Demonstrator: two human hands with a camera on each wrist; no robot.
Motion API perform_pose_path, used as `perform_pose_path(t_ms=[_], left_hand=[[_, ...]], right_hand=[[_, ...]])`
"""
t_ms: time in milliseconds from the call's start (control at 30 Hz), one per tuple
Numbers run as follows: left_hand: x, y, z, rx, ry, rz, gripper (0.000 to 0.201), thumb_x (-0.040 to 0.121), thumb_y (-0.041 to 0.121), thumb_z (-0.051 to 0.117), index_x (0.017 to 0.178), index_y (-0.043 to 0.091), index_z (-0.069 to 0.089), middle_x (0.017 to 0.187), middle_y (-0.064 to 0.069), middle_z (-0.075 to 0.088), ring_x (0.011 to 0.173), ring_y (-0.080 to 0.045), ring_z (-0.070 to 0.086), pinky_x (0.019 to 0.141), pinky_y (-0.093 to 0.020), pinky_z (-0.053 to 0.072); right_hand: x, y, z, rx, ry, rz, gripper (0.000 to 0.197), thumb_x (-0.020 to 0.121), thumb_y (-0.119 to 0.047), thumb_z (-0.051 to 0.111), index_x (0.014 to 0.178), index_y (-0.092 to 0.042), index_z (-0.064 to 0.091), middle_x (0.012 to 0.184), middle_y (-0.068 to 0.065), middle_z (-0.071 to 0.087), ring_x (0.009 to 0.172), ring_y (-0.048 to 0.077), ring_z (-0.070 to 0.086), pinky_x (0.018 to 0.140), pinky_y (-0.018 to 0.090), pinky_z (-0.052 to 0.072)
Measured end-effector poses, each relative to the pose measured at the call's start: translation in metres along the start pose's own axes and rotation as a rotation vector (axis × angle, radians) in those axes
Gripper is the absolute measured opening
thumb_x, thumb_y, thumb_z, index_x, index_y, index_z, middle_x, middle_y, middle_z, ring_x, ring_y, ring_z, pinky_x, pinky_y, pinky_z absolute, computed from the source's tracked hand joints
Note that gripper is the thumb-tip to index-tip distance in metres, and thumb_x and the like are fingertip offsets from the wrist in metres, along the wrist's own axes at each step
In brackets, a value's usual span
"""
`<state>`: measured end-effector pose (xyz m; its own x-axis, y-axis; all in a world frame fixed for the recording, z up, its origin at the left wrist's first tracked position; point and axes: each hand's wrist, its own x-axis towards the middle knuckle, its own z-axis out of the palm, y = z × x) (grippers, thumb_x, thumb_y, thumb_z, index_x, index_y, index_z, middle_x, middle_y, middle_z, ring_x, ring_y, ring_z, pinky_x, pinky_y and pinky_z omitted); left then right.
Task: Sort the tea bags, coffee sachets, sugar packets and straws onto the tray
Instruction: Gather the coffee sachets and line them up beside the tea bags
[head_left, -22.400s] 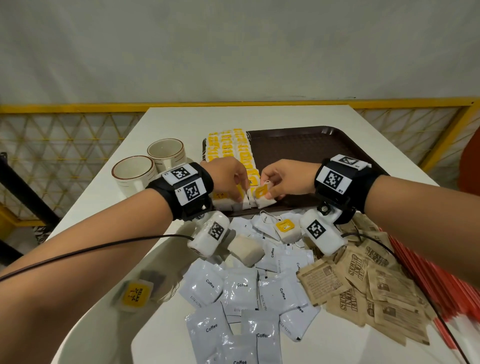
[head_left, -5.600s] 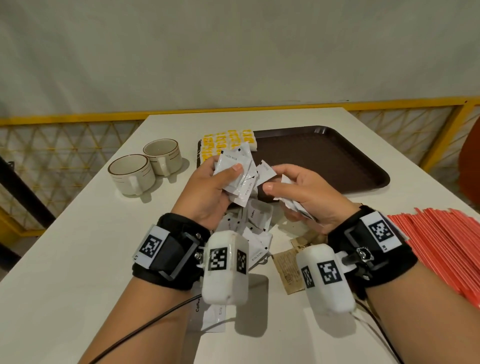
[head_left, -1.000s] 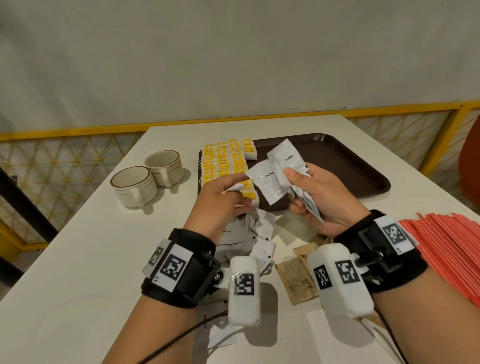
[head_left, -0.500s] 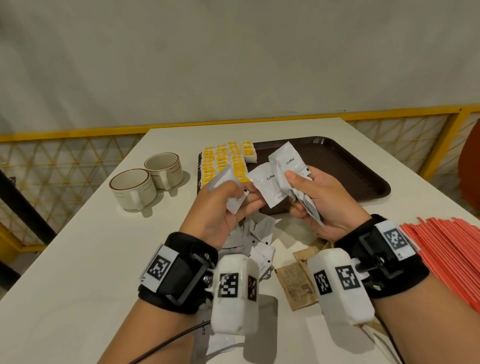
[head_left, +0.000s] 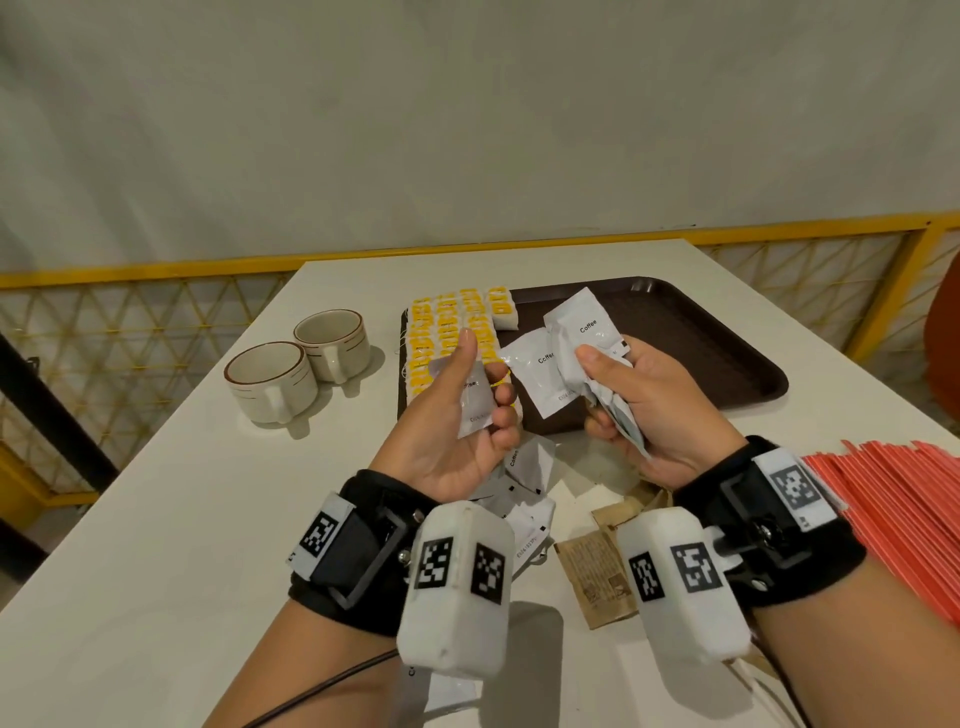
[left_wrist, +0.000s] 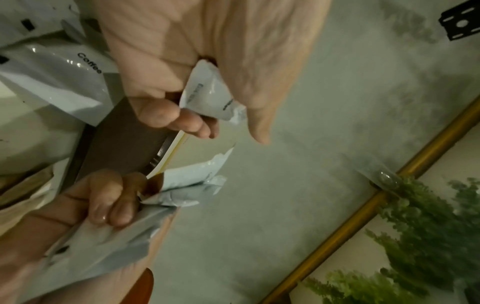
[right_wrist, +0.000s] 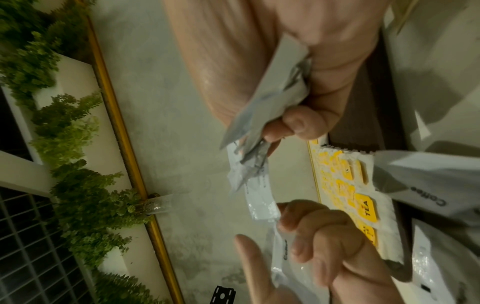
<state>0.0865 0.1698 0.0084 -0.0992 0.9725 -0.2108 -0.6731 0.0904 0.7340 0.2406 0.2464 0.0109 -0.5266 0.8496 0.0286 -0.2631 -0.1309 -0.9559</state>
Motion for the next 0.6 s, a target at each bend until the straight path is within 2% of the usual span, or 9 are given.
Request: perform_pose_path(t_ms=[67, 133, 200, 267, 367, 467, 533, 600], left_hand=[[-0.003, -0.003, 0.001, 0.063, -0.028, 0.025, 0.032, 0.070, 0.046, 0.068, 0.079, 0.017, 0.056, 0.070, 0.000, 0.047, 0.054, -0.009, 0.042, 0.046, -0.018, 0.036], [-0.004, -0.010, 0.004, 0.146, -0.048, 0.094, 0.029, 0.074, 0.032, 0.075, 0.094, 0.016, 0.062, 0.079, -0.003, 0.053, 0.058, -0.009, 0.044, 0.048, -0.018, 0.035], [-0.005, -0.016, 0.007, 0.205, -0.055, 0.153, 0.043, 0.078, 0.026, 0.072, 0.117, 0.013, 0.059, 0.091, -0.004, 0.062, 0.061, -0.007, 0.053, 0.048, -0.018, 0.038], [-0.004, -0.018, 0.010, 0.214, -0.029, 0.165, 0.055, 0.078, 0.028, 0.066, 0.128, 0.011, 0.053, 0.093, -0.005, 0.064, 0.062, -0.007, 0.058, 0.047, -0.018, 0.040], [-0.004, -0.015, 0.009, 0.137, 0.006, 0.170, 0.048, 0.079, 0.025, 0.062, 0.124, 0.013, 0.052, 0.086, -0.006, 0.065, 0.063, -0.011, 0.061, 0.049, -0.021, 0.046], [-0.004, -0.007, 0.007, -0.029, -0.003, 0.146, 0.035, 0.089, 0.014, 0.055, 0.123, 0.008, 0.048, 0.099, -0.016, 0.071, 0.085, -0.026, 0.070, 0.066, -0.030, 0.059], [-0.006, -0.004, 0.007, -0.155, -0.071, 0.104, 0.046, 0.084, 0.009, 0.053, 0.129, 0.005, 0.042, 0.109, -0.022, 0.068, 0.096, -0.032, 0.069, 0.081, -0.040, 0.058], [-0.007, -0.003, 0.006, -0.202, -0.089, 0.108, 0.043, 0.081, 0.006, 0.052, 0.124, 0.002, 0.046, 0.100, -0.021, 0.070, 0.090, -0.032, 0.071, 0.080, -0.048, 0.056]], right_hand=[[0.000, 0.002, 0.000, -0.023, 0.014, -0.003, 0.009, 0.094, -0.016, 0.055, 0.101, -0.010, 0.059, 0.070, 0.004, 0.059, 0.043, 0.007, 0.046, 0.038, 0.019, 0.037], [0.001, 0.004, 0.001, -0.041, 0.008, 0.009, 0.010, 0.094, -0.017, 0.056, 0.101, -0.011, 0.060, 0.077, 0.007, 0.059, 0.045, 0.007, 0.047, 0.039, 0.020, 0.038], [0.000, 0.006, 0.002, -0.073, -0.022, 0.026, 0.014, 0.094, -0.018, 0.056, 0.105, -0.010, 0.060, 0.081, 0.009, 0.059, 0.049, 0.009, 0.048, 0.041, 0.020, 0.039], [-0.001, 0.008, 0.004, -0.121, -0.040, 0.022, 0.020, 0.094, -0.019, 0.057, 0.110, -0.007, 0.060, 0.083, 0.012, 0.060, 0.051, 0.011, 0.047, 0.041, 0.021, 0.038], [0.000, 0.006, 0.004, -0.084, 0.027, -0.013, 0.013, 0.094, -0.018, 0.057, 0.102, -0.009, 0.060, 0.078, 0.010, 0.060, 0.045, 0.010, 0.047, 0.038, 0.021, 0.038], [0.003, 0.004, -0.001, -0.025, 0.098, -0.032, 0.011, 0.095, -0.018, 0.057, 0.100, -0.008, 0.058, 0.074, 0.007, 0.056, 0.043, 0.009, 0.044, 0.038, 0.020, 0.036], [0.004, 0.004, -0.003, -0.015, 0.097, -0.032, 0.015, 0.095, -0.018, 0.056, 0.104, -0.007, 0.057, 0.074, 0.007, 0.054, 0.044, 0.009, 0.043, 0.038, 0.020, 0.035], [0.003, 0.005, -0.002, -0.019, 0.095, -0.025, 0.020, 0.094, -0.018, 0.057, 0.109, -0.005, 0.057, 0.075, 0.007, 0.054, 0.044, 0.008, 0.043, 0.039, 0.021, 0.035]])
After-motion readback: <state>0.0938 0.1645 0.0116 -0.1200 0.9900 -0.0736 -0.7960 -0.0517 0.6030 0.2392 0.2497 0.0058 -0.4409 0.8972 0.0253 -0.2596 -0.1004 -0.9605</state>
